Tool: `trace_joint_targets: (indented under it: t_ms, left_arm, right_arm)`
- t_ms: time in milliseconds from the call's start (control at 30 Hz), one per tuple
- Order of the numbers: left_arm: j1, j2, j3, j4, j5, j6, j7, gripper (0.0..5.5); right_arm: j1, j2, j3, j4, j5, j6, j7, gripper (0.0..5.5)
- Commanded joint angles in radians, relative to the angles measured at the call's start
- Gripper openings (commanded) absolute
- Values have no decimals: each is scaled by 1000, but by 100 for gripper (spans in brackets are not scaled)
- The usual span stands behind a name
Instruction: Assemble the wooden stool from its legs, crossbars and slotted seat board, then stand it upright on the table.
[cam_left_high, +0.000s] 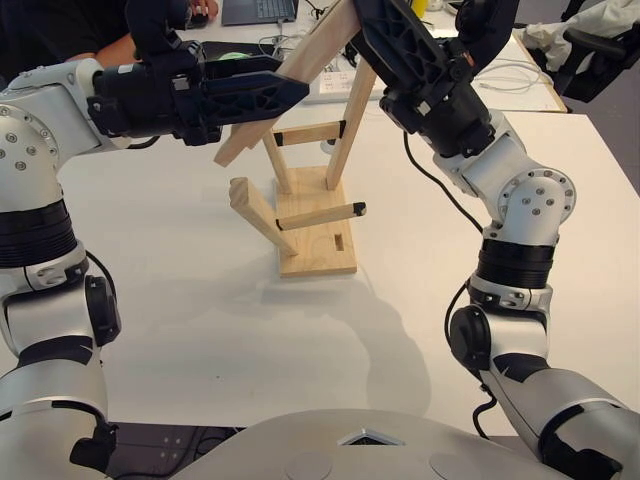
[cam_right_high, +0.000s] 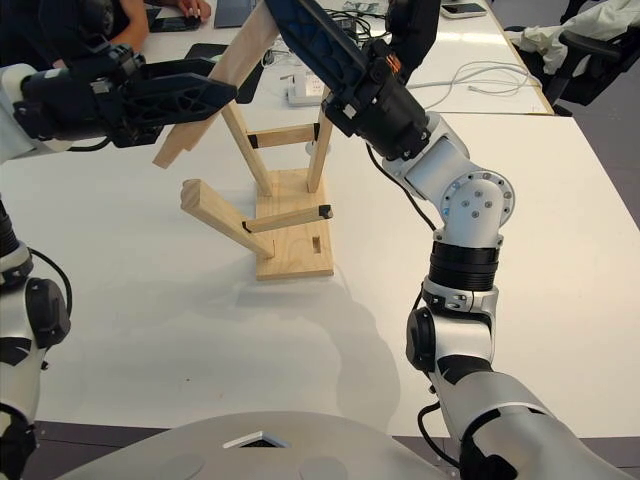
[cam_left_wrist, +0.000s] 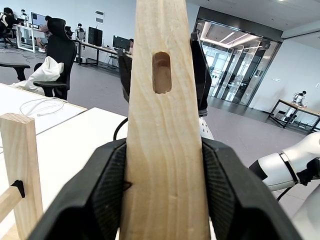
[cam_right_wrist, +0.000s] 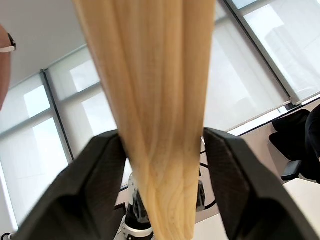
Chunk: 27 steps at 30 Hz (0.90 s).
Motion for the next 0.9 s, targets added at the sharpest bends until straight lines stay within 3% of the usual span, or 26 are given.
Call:
trace_joint_targets:
  t_ms: [33,433,467,900]
  left_arm:
    - [-1,15,1,0,-7,10,-16,205]
    - [20,26,-8,-12,9,5,-37,205]
    - [20,27,-10,-11,12,2,-38,205]
    - [22,33,-16,-9,19,4,-54,205]
  right_arm:
    - [-7,-8,12,-5,9,27,16,209]
    - [-10,-7,5,3,-27,4,6,209]
    - [-15,-4,-3,11,-23,3,-4,245]
    - [-60,-17,-49,67,-18,-9,-28,461]
